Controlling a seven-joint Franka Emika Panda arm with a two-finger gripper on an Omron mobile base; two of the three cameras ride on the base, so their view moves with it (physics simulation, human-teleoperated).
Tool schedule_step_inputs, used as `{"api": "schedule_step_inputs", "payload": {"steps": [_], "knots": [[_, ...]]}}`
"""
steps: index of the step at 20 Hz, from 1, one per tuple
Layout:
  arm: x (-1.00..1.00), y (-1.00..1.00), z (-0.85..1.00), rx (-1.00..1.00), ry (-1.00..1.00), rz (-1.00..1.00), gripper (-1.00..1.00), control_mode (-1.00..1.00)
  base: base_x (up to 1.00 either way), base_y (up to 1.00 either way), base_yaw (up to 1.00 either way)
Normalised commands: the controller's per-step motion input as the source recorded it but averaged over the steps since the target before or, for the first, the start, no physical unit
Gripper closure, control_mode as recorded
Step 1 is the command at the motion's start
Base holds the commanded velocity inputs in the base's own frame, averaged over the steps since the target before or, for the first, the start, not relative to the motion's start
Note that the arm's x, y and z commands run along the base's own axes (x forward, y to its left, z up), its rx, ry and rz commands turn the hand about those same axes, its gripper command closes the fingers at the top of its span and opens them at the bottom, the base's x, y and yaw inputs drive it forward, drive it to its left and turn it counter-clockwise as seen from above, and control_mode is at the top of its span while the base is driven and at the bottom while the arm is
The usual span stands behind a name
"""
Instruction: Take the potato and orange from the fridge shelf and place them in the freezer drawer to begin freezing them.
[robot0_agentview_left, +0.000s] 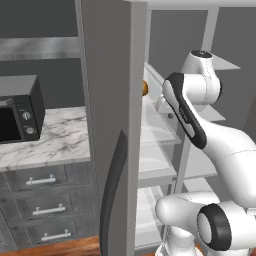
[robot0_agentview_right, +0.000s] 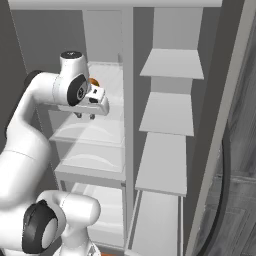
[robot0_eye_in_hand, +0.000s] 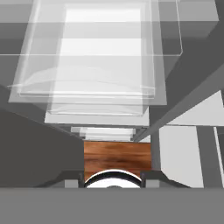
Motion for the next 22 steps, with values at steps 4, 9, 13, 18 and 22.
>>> {"api": "schedule_step_inputs", "payload": {"steps": [4, 9, 13, 18, 22], "knots": [[0.0, 0.04, 0.23, 0.0, -0.13, 0.0, -1.0, -1.0, 0.0, 0.0, 0.0], [0.0, 0.11, 0.53, -0.01, -0.3, 0.0, -1.0, -1.0, 0.0, 0.0, 0.0], [0.0, 0.42, 0.49, -0.01, -0.29, 0.0, -1.0, -1.0, 0.0, 0.0, 0.0], [0.25, 0.46, 0.1, 0.0, -0.1, 0.0, -1.0, -1.0, 0.0, 0.0, 0.0], [0.39, 0.28, 0.0, 0.0, 0.0, 0.0, -1.0, -1.0, 0.0, 0.0, 0.0]]}}
